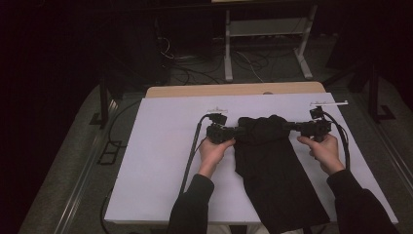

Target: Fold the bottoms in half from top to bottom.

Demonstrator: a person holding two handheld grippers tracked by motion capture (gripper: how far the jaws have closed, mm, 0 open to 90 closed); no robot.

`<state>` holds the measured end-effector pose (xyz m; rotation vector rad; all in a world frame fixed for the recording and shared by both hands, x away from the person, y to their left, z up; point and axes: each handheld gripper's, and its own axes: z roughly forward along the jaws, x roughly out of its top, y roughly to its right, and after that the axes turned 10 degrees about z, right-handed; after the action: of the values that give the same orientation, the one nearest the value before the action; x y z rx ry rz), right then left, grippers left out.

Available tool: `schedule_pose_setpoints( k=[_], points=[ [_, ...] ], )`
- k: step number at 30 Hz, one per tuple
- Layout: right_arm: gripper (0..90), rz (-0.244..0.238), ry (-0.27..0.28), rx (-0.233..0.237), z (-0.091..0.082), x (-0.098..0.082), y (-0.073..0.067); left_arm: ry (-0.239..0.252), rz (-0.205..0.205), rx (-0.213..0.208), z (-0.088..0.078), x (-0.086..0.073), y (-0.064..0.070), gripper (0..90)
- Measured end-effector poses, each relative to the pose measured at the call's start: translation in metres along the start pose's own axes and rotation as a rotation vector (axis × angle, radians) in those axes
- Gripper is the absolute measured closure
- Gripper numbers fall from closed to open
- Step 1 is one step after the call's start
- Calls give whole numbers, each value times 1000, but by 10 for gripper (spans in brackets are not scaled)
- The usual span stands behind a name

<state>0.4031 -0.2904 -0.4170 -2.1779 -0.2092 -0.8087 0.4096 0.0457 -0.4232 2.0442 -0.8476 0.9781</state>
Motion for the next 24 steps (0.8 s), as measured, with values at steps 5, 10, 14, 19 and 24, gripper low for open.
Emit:
schedule_pose_setpoints(
  k=[5,10,14,19,24],
  points=[
    [832,4,5,9,-7,-4,-1,-7,36,-15,-4,1,10,857],
    [832,-8,2,17,-15,-10,-5,8,48,-35,-12,0,20,856],
    [832,-17,0,25,-19,-14,-10,22,54,-49,-18,-4,26,856],
    [832,-30,-11,24,-24,-19,-12,14,66,-65,-20,-9,35,856],
    [831,-39,-17,24,-28,-24,-14,-8,104,-78,-22,-13,44,855]
  ],
)
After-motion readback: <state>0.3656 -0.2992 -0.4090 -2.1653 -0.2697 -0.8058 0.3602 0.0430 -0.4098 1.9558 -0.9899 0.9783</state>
